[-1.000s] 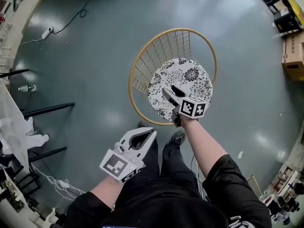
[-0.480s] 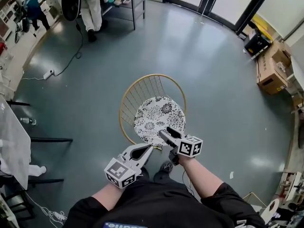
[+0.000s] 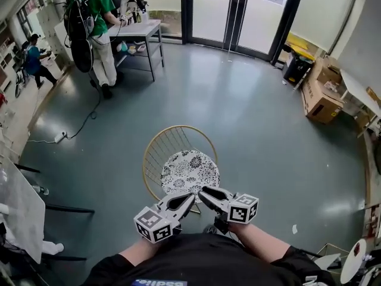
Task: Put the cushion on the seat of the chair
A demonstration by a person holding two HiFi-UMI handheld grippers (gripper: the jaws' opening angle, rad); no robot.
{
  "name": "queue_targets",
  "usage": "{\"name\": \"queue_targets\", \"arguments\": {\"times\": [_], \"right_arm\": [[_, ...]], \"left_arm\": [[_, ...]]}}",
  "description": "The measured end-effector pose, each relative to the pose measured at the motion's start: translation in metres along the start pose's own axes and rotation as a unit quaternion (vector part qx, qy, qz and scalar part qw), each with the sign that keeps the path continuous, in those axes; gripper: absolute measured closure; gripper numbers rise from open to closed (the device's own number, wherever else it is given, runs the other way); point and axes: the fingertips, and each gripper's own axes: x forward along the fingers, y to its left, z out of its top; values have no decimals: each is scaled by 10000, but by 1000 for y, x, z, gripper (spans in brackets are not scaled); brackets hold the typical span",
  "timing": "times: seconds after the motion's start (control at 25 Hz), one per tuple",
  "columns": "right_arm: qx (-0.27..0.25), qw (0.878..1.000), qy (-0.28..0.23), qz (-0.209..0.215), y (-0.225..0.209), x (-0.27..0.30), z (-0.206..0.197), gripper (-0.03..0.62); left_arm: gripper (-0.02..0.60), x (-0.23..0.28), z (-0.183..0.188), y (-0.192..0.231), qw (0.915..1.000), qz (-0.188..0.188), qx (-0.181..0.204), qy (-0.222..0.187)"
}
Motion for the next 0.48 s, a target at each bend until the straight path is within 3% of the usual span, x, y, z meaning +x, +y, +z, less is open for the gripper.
{"name": "queue_targets", "arguments": {"times": [0.28,0.48], "right_arm": [[-927,9953,-289,19,51,-49,28,533],[-1426,9867,-750,-222,59,-76,44,553]], "left_arm": [[565,9,22,-39,9994,-322,85,-21],[565,25,20,-58,9977,-588,319,140]]}}
